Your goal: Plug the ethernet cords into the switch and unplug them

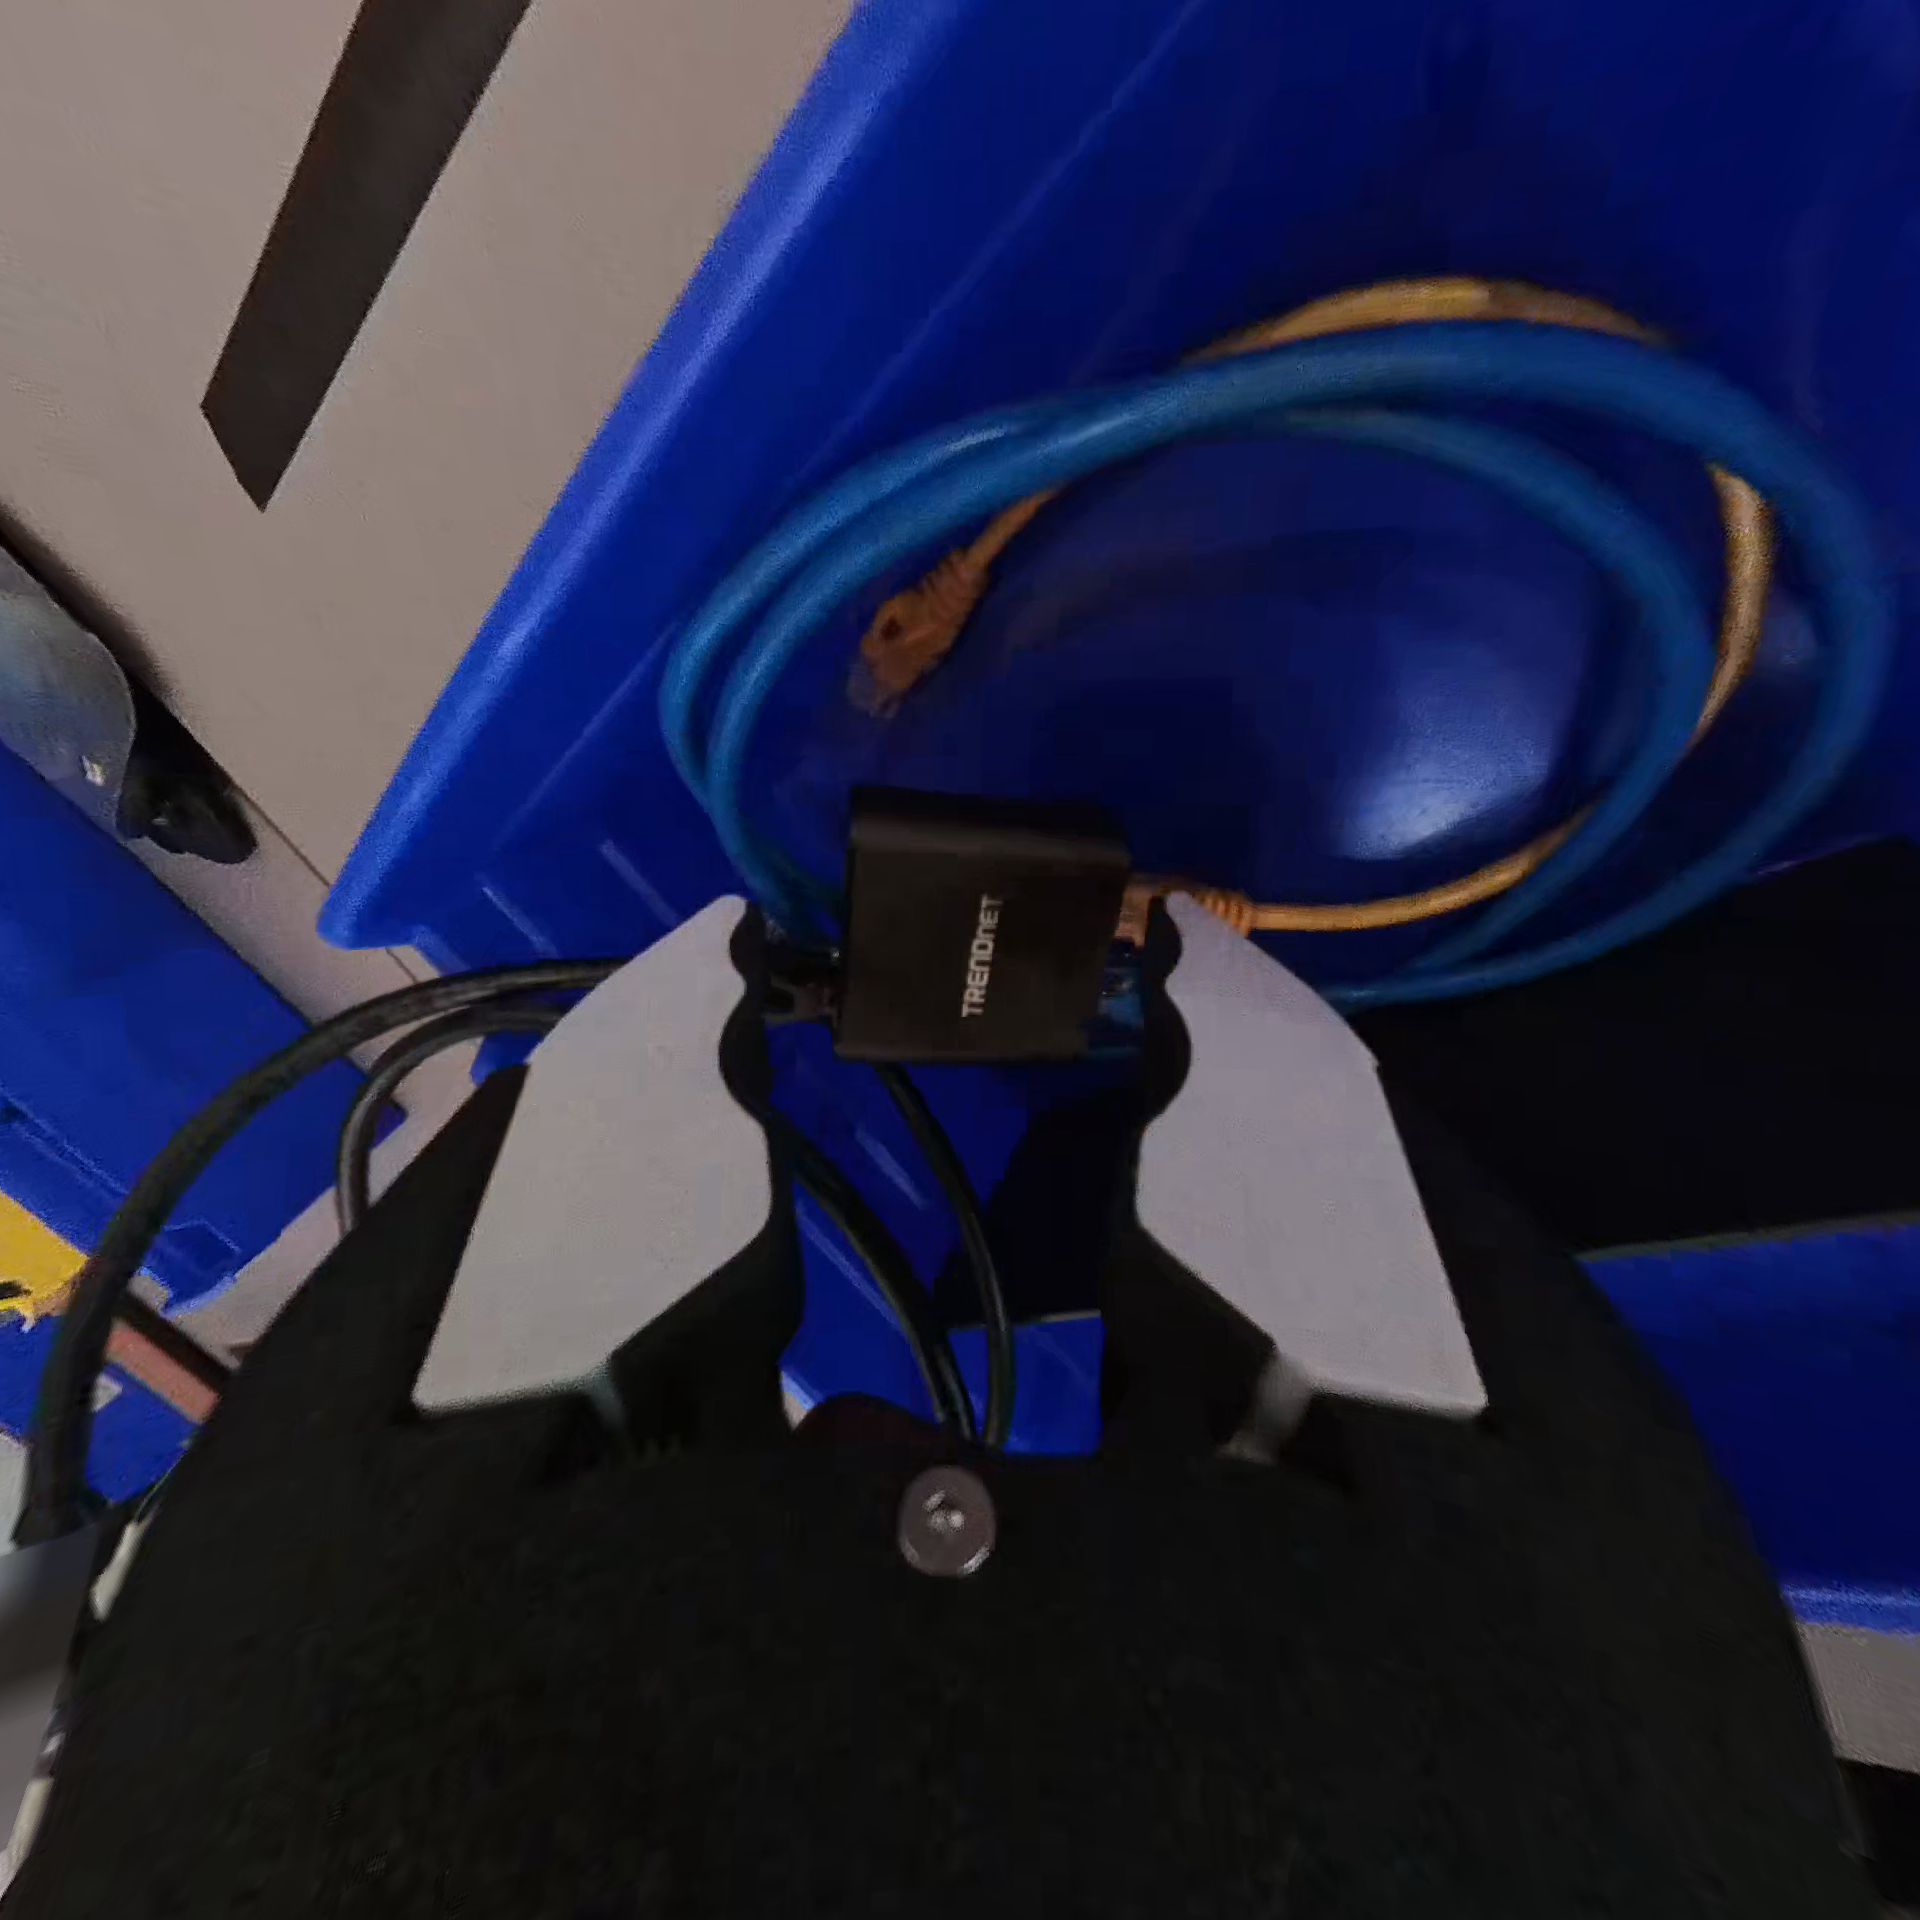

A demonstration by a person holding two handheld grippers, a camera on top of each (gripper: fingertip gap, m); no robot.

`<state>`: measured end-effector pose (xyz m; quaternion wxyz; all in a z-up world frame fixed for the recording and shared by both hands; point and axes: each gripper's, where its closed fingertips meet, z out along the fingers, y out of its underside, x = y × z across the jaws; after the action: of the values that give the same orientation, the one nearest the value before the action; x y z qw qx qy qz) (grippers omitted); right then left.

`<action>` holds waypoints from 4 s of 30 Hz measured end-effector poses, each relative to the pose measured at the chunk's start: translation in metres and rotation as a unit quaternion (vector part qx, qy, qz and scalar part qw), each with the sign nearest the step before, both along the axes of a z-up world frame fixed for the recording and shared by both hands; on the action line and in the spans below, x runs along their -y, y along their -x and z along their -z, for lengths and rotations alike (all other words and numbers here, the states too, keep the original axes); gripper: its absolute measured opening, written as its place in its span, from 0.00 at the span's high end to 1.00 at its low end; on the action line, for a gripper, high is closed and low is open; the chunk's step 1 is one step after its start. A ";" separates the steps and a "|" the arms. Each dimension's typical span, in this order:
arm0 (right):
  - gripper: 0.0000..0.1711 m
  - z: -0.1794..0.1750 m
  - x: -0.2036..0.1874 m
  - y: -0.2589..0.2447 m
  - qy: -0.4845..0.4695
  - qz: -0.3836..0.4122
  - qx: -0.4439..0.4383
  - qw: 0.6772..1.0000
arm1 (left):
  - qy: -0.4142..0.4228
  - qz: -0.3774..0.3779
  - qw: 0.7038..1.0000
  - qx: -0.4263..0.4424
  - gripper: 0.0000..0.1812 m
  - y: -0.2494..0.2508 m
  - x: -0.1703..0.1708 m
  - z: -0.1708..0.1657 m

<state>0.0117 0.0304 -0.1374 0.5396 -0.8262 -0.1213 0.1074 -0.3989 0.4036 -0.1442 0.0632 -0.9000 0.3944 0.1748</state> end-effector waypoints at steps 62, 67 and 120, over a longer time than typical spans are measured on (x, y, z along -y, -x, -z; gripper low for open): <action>0.66 -0.113 -0.018 0.047 -0.060 -0.072 0.027 0.995 | 0.207 0.172 0.913 0.306 1.00 -0.335 0.229 -0.076; 0.66 -0.054 -0.067 0.059 -0.025 -0.066 0.219 0.973 | 0.183 0.172 0.913 0.321 1.00 -0.333 0.221 -0.075; 0.72 -0.013 0.028 0.040 0.026 -0.153 -0.057 0.986 | 0.267 0.683 0.670 0.115 0.66 -0.319 0.277 0.036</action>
<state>-0.0284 0.0028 -0.1241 0.5009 -0.8045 -0.2122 0.2385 -0.0797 0.1263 -0.1798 -0.0332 -0.3707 0.9184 -0.1343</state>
